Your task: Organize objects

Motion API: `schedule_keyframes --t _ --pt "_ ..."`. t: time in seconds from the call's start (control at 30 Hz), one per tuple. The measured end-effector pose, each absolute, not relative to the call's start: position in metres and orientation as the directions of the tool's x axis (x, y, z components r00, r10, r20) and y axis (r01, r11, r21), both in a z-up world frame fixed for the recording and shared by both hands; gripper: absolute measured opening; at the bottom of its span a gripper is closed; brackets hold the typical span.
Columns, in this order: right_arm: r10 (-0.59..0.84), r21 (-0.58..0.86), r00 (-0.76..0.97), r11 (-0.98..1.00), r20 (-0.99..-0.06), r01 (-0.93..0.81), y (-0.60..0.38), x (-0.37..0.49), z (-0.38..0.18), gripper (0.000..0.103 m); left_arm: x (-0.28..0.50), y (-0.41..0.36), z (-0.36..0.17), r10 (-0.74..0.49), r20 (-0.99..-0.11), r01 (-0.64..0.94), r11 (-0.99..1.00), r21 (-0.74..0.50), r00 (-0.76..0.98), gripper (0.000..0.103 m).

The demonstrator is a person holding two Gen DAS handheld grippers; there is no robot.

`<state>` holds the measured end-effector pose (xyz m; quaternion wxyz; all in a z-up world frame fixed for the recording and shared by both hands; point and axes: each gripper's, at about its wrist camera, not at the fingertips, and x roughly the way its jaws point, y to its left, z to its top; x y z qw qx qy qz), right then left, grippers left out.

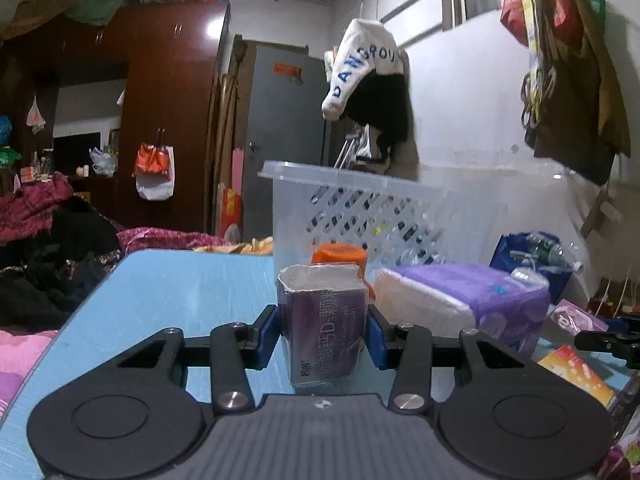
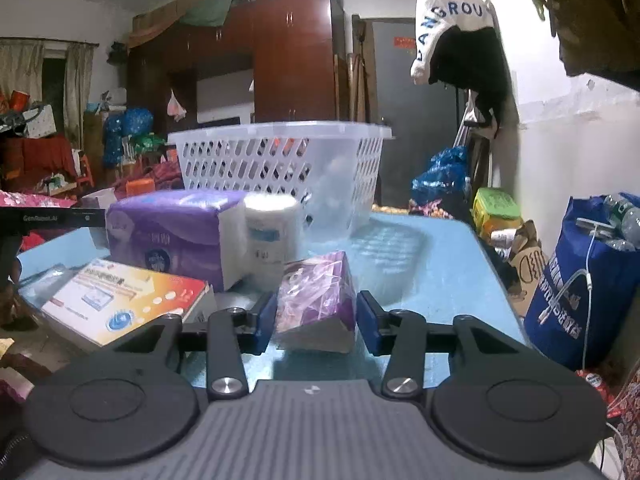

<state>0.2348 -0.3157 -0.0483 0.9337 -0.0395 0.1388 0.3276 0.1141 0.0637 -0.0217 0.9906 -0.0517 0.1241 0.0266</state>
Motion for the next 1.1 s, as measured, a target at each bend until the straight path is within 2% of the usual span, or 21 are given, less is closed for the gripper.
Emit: schedule_keyframes --t 0.43,0.57,0.67,0.77,0.9,0.97,1.1 --pt "0.638 0.050 0.747 0.766 -0.188 -0.641 -0.326 0.236 -0.026 0.046 0.103 0.067 -0.003 0.025 -0.169 -0.045 0.992 -0.117 0.985 0.049" --pt "0.667 0.044 0.734 0.743 -0.123 -0.668 -0.319 0.244 0.010 0.047 0.116 0.069 0.030 0.001 -0.139 -0.015 0.994 -0.105 0.990 0.049" --pt "0.686 0.019 0.719 0.725 -0.108 -0.689 -0.297 0.265 0.045 0.046 0.147 0.069 0.065 -0.031 -0.155 0.016 0.996 -0.093 0.987 0.049" --pt "0.695 0.025 0.703 0.714 -0.150 -0.700 -0.270 0.298 0.072 0.047 0.197 0.068 0.095 -0.039 -0.221 0.022 0.997 -0.077 0.974 0.049" --pt "0.680 0.059 0.673 0.715 -0.290 -0.696 -0.217 0.357 0.093 0.047 0.278 0.068 0.111 -0.001 -0.371 -0.025 0.998 -0.065 0.929 0.048" --pt "0.647 0.050 0.669 0.731 -0.367 -0.680 -0.192 0.383 0.093 0.047 0.313 0.069 0.108 -0.015 -0.451 -0.020 0.997 -0.075 0.893 0.048" --pt "0.603 0.047 0.629 0.739 -0.490 -0.672 -0.161 0.418 0.078 0.047 0.350 0.072 0.089 -0.007 -0.552 -0.044 0.996 -0.080 0.834 0.048"
